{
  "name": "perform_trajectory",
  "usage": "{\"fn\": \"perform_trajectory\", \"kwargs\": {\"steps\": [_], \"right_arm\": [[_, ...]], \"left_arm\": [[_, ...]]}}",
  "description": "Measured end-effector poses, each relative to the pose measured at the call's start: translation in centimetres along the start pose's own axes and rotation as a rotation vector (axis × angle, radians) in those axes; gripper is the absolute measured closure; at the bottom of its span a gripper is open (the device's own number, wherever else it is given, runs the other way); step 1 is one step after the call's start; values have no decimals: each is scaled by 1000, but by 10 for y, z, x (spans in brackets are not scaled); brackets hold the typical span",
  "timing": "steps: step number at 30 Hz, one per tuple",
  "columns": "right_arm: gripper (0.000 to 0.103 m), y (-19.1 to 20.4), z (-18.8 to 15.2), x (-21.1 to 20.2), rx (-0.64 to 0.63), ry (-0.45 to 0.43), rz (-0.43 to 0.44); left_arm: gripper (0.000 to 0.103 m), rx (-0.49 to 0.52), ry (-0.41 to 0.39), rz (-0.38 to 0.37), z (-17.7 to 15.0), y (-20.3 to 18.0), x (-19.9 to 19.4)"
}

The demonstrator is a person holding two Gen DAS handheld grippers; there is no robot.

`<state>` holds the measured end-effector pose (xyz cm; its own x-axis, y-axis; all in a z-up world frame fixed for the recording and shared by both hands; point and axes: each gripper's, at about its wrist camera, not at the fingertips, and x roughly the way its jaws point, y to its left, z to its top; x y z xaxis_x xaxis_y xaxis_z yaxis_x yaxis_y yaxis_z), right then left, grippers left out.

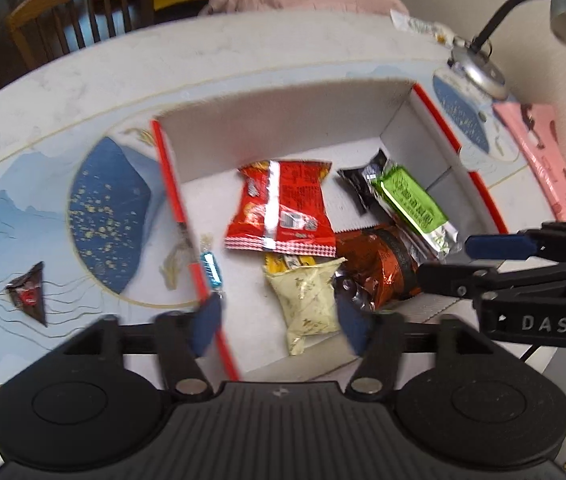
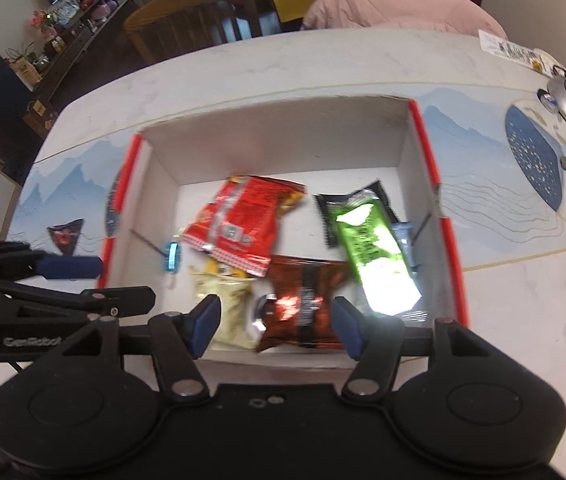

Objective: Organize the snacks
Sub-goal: 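Open both grippers to drop the green packet and blue candy into the box, then move both grippers back over the dark triangular chocolate and clear lollipop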

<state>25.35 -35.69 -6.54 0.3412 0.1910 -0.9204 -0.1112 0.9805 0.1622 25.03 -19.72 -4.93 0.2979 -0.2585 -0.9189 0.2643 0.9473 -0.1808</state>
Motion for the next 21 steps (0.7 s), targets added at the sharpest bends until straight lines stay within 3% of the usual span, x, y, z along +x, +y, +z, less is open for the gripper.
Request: {"fn": "perform_trajectory", "kwargs": {"steps": [6, 19, 21], "right_arm": [[26, 41, -5, -10, -35, -41, 16], [15, 128, -12, -14, -98, -81, 57], [14, 140, -14, -12, -104, -82, 64]], "left_arm": [[36, -4, -52, 9, -18, 27, -32], [36, -62, -117, 30, -60, 105, -78], [31, -72, -126, 35, -66, 119, -83]]}}
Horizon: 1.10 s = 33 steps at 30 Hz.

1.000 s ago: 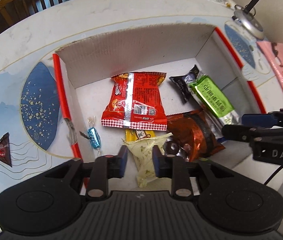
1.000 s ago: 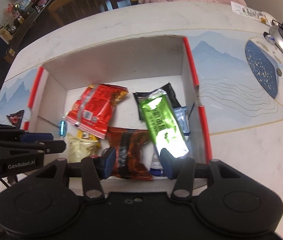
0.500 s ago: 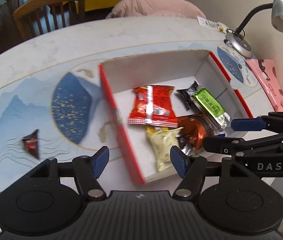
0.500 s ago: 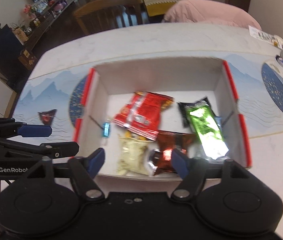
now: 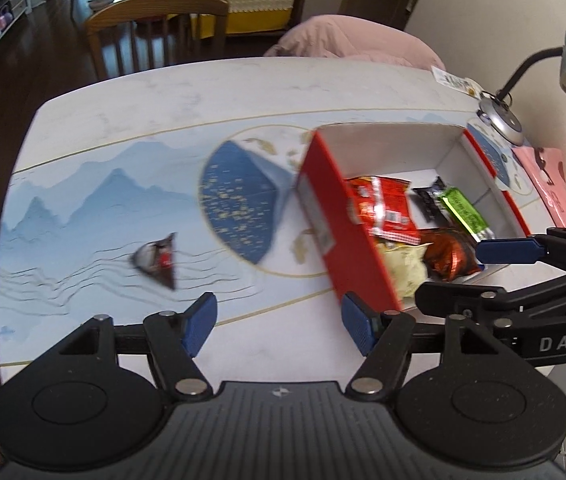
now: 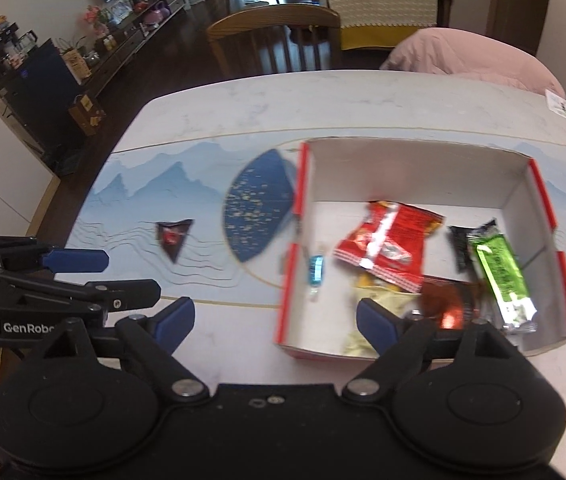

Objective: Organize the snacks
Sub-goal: 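Move both grippers back over the dark triangular chocolate and clear lollipop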

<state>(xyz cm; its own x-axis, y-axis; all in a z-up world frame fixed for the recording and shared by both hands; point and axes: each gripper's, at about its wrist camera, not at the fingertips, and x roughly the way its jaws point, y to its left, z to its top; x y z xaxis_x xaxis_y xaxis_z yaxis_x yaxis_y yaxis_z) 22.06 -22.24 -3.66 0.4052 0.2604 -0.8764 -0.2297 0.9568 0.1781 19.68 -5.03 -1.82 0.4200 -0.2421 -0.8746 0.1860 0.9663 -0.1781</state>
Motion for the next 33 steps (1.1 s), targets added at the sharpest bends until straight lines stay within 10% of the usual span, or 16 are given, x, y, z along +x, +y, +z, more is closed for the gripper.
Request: {"fn": "perform_trajectory", "kwargs": {"steps": [17, 33], "right_arm": [[9, 102, -2, 53, -117, 58, 48], [9, 126, 34, 126, -173, 115, 32]], "left_arm": [[11, -141, -43, 19, -42, 121, -25], [11, -142, 4, 68, -67, 138, -2]]}}
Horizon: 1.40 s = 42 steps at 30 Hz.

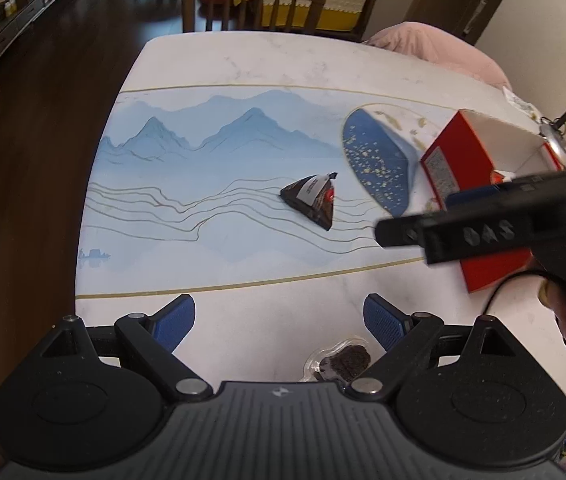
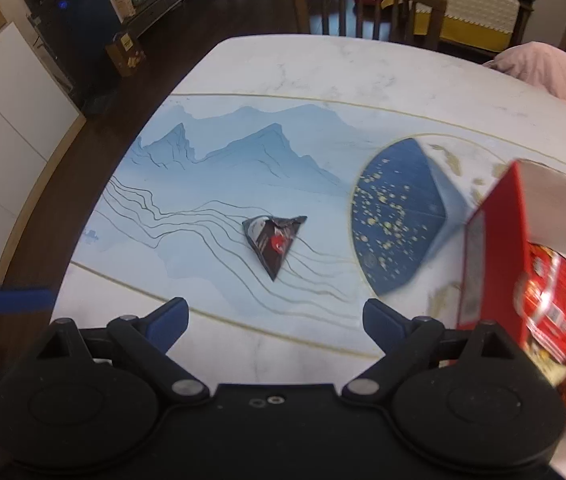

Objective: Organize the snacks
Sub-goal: 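Move both grippers back over the dark triangular chocolate and clear lollipop, then grasp the dark triangular chocolate with the right gripper while the left grasps the lollipop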

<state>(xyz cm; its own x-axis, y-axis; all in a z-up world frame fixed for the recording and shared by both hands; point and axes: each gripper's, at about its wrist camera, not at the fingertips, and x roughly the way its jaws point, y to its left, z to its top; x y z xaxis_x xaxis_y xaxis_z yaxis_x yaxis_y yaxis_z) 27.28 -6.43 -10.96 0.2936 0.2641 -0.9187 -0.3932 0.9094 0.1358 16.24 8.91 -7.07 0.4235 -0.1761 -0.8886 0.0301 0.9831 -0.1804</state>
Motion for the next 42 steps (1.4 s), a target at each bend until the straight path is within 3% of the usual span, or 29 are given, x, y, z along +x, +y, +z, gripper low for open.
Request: {"fn": "perform_trajectory", "kwargs": {"steps": [14, 20, 22, 28, 35, 42], "right_arm": [[16, 1, 48, 75, -56, 74, 0], [33, 0, 52, 95, -68, 110, 22], [44, 2, 52, 97, -86, 117, 24], [64, 5, 48, 100, -122, 109, 38], [73, -1, 39, 93, -138, 85, 66], [74, -18, 6, 67, -140, 107, 105]], "left_arm": [[11, 5, 44, 47, -7, -14, 29], [11, 109, 62, 20, -12, -32, 39], [11, 141, 65, 21, -14, -38, 43], [11, 144, 93, 35, -15, -38, 53], [12, 95, 119, 23, -14, -26, 56], [19, 215, 138, -21, -25, -40, 62]]}}
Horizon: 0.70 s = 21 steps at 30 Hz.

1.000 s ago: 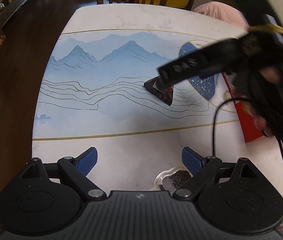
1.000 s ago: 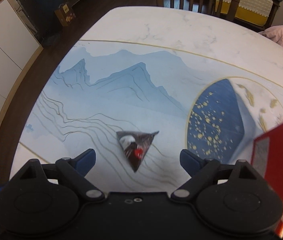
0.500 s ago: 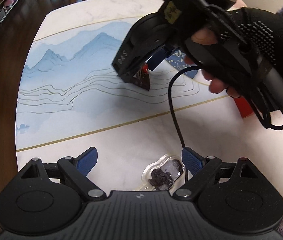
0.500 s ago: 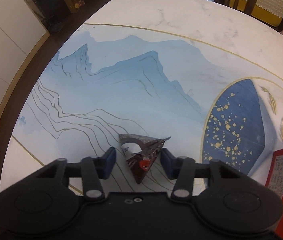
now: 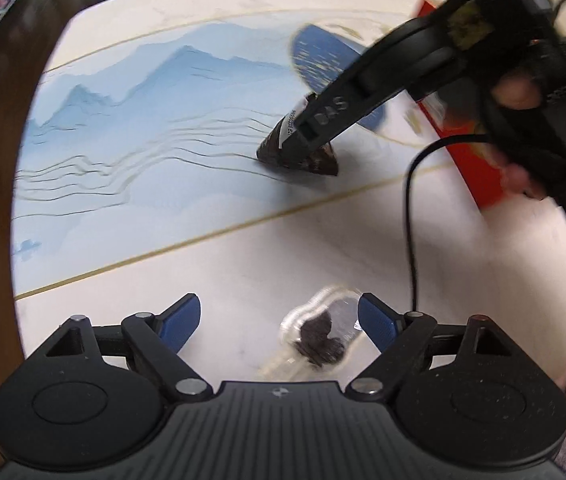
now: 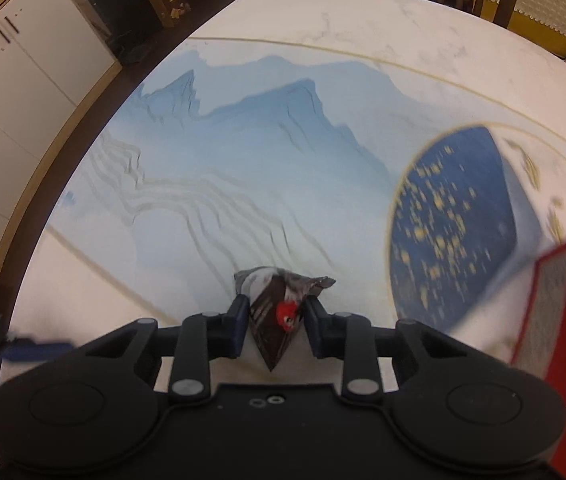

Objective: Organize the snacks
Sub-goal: 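Grasp the dark triangular chocolate with the right gripper while the left grasps the lollipop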

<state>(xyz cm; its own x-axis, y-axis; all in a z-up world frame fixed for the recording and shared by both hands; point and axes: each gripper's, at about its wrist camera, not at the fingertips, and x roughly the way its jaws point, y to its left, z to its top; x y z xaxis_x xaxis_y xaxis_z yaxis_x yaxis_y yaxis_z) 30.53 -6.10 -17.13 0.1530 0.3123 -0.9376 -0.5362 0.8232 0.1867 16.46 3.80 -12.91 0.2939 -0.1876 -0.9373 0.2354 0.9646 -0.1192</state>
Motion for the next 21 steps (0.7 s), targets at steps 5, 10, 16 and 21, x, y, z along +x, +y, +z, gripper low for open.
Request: {"fn": "perform_trajectory", "kwargs": {"steps": [5, 10, 16, 21], "right_arm": [[75, -10, -35, -22, 26, 10, 31], [75, -12, -56, -27, 53, 4, 10], [71, -8, -42, -23, 124, -10, 26], [70, -2, -25, -4, 136, 3, -30]], "left_arm": [[37, 89, 33, -23, -5, -14, 14], [39, 187, 60, -24, -10, -28, 26], [40, 243, 65, -18, -13, -35, 33], [40, 261, 62, -2, -13, -39, 34]]}}
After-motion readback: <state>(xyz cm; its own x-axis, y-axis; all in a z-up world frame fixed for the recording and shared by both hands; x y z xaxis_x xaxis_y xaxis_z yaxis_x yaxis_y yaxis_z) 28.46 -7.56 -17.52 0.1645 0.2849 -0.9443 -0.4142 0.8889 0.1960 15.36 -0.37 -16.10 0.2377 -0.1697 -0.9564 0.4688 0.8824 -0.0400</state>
